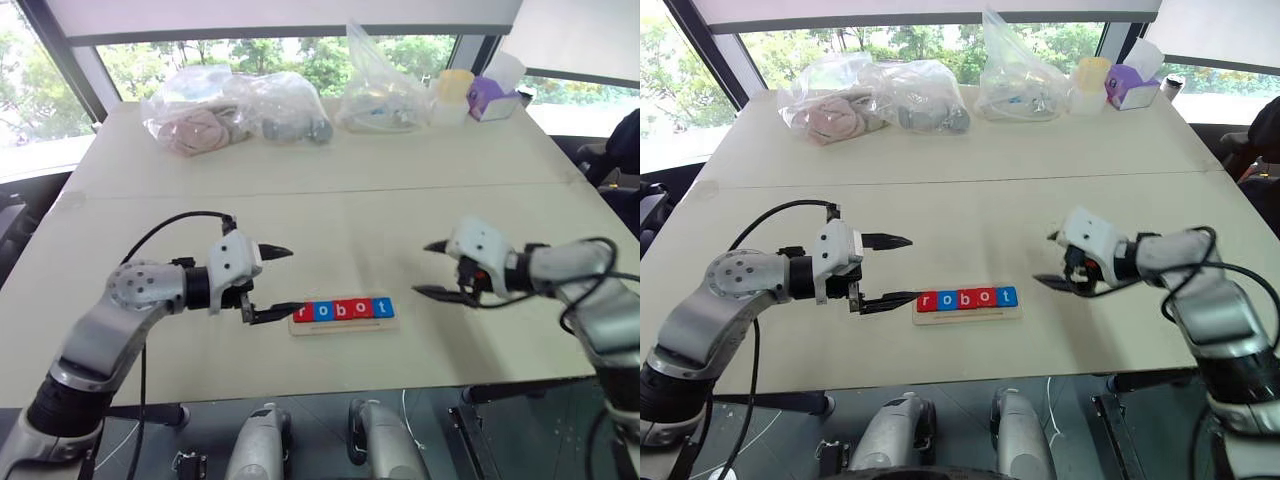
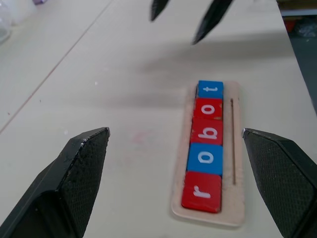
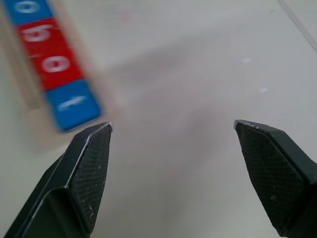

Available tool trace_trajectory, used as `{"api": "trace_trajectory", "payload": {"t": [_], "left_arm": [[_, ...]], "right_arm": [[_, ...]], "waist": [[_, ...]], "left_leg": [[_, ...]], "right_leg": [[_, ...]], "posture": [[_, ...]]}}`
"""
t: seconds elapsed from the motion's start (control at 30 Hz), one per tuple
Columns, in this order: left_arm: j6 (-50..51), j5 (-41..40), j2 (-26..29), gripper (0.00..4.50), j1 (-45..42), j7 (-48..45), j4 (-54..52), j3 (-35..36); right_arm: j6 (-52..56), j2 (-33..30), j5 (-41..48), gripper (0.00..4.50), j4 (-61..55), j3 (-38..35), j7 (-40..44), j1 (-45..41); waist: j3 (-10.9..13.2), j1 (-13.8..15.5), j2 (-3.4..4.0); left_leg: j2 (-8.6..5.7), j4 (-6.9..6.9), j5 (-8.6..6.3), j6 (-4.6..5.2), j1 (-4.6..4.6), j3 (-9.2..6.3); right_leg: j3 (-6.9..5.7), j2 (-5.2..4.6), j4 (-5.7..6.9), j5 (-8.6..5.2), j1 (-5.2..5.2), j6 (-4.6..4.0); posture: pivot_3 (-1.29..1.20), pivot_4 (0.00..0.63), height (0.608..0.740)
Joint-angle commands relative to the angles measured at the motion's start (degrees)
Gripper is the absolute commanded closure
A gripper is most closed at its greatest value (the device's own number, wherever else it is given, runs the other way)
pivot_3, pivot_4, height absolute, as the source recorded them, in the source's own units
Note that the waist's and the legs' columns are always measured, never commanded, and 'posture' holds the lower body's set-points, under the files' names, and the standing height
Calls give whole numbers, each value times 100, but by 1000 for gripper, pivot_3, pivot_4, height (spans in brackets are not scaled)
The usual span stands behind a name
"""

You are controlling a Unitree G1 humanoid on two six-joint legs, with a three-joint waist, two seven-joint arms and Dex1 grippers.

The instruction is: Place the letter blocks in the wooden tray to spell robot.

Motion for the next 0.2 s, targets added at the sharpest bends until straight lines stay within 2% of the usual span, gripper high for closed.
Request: {"api": "trace_trajectory", "payload": {"t": [0.03, 0.2], "left_arm": [[114, -213, 141, 0, 26, -80, -223, 257], [228, -330, 333, 0, 193, -166, -241, 433]], "right_arm": [[656, -316, 646, 446, -1041, -745, 93, 479], [1237, -423, 1101, 446, -1671, -1320, -190, 1001]], "waist": [[0, 8, -1], [-1, 5, -1]], "left_leg": [[0, 0, 0, 0, 3, -3], [7, 1, -1, -1, 11, -5]], "right_leg": [[1, 0, 0, 0, 1, 0], [1, 0, -7, -1, 7, -1]], "posture": [[0, 150, 740], [0, 150, 740]]}}
